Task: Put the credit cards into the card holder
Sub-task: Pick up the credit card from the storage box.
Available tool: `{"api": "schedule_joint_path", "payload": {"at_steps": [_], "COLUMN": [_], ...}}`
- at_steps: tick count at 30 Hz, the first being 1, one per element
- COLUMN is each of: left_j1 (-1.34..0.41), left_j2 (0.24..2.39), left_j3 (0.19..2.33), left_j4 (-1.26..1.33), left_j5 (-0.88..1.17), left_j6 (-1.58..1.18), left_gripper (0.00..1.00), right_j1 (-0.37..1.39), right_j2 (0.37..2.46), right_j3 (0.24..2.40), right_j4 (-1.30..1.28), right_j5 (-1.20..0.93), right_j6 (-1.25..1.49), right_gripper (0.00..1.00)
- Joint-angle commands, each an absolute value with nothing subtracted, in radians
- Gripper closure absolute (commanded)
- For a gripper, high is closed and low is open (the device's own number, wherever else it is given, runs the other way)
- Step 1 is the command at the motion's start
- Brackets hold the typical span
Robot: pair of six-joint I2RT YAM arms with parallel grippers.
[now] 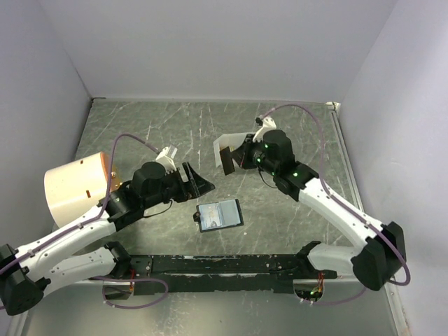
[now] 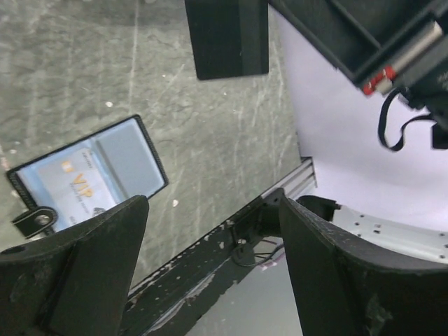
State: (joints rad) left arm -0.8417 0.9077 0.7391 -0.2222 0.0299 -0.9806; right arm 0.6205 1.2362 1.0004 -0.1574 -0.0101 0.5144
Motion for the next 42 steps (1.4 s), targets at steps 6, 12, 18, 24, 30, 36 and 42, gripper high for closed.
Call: {"api": "schedule_joint_path", "payload": {"at_steps": [6, 12, 18, 24, 30, 36, 42], "left_j1": [-0.844, -0.844, -0.845, -0.844, -0.843, -0.843, -0.839], "left_j2": [0.939, 0.948, 0.927, 0.914, 0.900, 0.877, 0.847], "left_j3": [0.687, 0.688, 0.645, 0.618, 0.595, 0.577, 0.512], "left_j4": [0.088, 0.152, 0.266, 0.315, 0.296, 0.172, 0.099], "left_j5": [0.121, 0.112, 0.111, 0.102, 0.081, 0.052, 0.054], "left_j6": [-1.120, -1.115, -1.126, -1.124, -1.115, -1.076, -1.083], "left_gripper": [0.14, 0.19, 0.51, 0.89, 0.93, 0.93, 0.94], "right_j1": [0.615, 0.616, 0.616, 0.616, 0.616, 0.614, 0.616], "right_j2": [1.013, 0.948, 0.922, 0.930, 0.952, 0.962, 0.970], "right_j3": [0.783, 0.719, 0.686, 0.676, 0.678, 0.679, 0.693], "right_j4": [0.142, 0.202, 0.218, 0.212, 0.175, 0.085, -0.056], "right_j5": [-0.251, -0.334, -0.368, -0.383, -0.380, -0.340, -0.255], "right_j6": [0.848, 0.933, 0.959, 0.952, 0.928, 0.868, 0.797], "right_gripper": [1.00, 1.00, 1.00, 1.00, 1.00, 0.80, 0.64]}}
